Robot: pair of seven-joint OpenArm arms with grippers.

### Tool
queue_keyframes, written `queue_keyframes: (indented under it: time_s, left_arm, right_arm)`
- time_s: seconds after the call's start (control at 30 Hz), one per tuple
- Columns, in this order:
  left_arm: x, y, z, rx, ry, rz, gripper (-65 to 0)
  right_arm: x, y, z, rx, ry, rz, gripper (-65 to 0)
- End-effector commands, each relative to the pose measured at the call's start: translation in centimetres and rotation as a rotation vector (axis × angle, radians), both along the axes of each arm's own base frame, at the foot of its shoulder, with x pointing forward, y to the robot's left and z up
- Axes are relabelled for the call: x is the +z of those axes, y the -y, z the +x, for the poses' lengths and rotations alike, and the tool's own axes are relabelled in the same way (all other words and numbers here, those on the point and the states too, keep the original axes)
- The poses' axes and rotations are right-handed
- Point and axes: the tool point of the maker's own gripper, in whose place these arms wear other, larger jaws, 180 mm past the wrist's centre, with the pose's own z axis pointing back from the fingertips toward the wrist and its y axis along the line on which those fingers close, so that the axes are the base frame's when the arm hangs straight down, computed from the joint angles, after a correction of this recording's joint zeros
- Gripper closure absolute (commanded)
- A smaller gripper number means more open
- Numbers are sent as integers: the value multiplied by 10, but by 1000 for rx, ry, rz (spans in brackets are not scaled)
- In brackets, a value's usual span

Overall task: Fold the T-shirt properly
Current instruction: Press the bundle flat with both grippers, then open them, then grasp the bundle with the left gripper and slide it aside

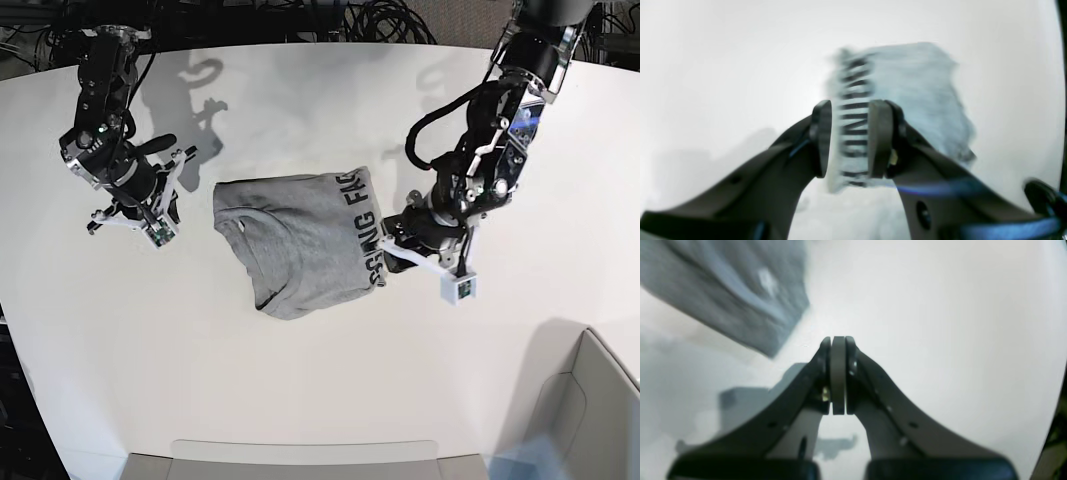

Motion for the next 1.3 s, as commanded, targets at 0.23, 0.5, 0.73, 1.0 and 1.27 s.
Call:
queue_keyframes:
  time_s: [0.23,0.5,0.73,1.0,1.27]
  left_arm:
    - [44,81,18,-489,297,105,-191]
    - [-18,89,49,-605,231,190,-191]
    - [-74,71,59,-611,167,370,-191]
    - [-152,5,22,-410,-67,535,-128]
    - [-181,-168,-39,337,-347,466,-94]
  right_arm:
    - [-18,36,-38,-110,-59,9,0]
    - [-33,43,-63,-152,-117,15,0]
    - [-22,44,-61,-190,-77,29,0]
    - [-14,42,-49,-182,-46,31,0]
    - [-4,44,-35,-179,-6,30,0]
